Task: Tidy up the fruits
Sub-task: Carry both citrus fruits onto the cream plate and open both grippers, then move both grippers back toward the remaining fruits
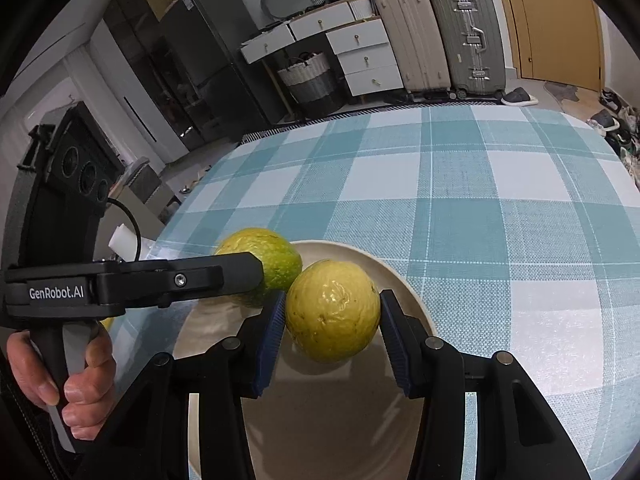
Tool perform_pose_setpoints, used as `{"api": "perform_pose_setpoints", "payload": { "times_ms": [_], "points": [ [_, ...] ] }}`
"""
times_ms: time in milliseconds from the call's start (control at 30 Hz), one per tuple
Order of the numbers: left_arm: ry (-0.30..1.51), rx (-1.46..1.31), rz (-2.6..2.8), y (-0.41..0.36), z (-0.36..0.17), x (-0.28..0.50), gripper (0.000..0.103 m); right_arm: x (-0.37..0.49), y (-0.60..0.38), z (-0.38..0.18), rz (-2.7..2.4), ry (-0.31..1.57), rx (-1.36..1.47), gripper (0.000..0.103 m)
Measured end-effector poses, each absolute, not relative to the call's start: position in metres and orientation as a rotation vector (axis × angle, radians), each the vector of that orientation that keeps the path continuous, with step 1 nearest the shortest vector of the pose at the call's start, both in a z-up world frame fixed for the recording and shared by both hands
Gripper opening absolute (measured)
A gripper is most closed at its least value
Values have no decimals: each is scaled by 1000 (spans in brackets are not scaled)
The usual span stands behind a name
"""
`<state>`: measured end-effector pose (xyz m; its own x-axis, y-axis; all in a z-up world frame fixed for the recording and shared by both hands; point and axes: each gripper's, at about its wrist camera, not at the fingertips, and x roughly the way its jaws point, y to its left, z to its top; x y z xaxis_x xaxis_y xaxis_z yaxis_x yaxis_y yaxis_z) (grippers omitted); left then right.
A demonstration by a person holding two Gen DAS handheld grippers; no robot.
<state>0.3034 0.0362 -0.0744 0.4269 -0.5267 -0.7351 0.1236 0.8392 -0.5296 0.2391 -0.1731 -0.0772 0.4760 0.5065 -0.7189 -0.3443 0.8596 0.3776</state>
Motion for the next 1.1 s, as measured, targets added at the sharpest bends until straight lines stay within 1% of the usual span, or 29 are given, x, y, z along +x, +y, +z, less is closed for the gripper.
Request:
{"api": "perform_pose_setpoints", "payload": {
  "times_ms": [67,100,133,200,300,367,433,467,533,600,700,733,800,867,933,1000,1100],
  "points": [
    [1048,-421,-404,36,-71,303,46,238,-174,-77,518,936,182,52],
    [1044,-416,-392,37,-69,301,46,236,-175,-76,519,923,182,56],
    [1040,-416,-388,37,-67,299,46,234,-177,-73,512,905,180,66],
    [1040,-416,-379,38,-64,295,47,230,-181,-65,491,876,184,73],
    [1025,-390,-362,37,-55,282,49,222,-186,-51,492,836,192,75],
    [1001,-361,-338,37,-48,271,53,214,-189,-42,488,817,182,78],
    [983,-350,-319,38,-41,261,55,203,-192,-34,483,797,176,86],
    [975,-343,-315,38,-38,256,55,199,-193,-31,476,788,175,88],
    [952,-322,-294,39,-30,244,56,187,-197,-25,472,765,180,89],
    [934,-305,-275,39,-22,233,60,175,-200,-19,472,746,186,90],
    [898,-278,-241,40,-10,215,63,158,-208,-12,466,702,204,99],
    [884,-270,-232,40,-5,208,64,151,-211,-8,457,676,209,101],
    [864,-259,-218,39,2,198,69,141,-214,-3,434,641,203,102],
    [835,-244,-205,38,9,185,76,132,-215,1,411,621,188,103],
    [803,-232,-215,37,15,173,77,125,-217,4,401,614,188,103],
    [789,-238,-244,36,20,161,81,116,-219,6,393,604,205,103],
    [765,-210,-224,33,25,145,82,100,-221,9,387,580,227,103]
  ]
}}
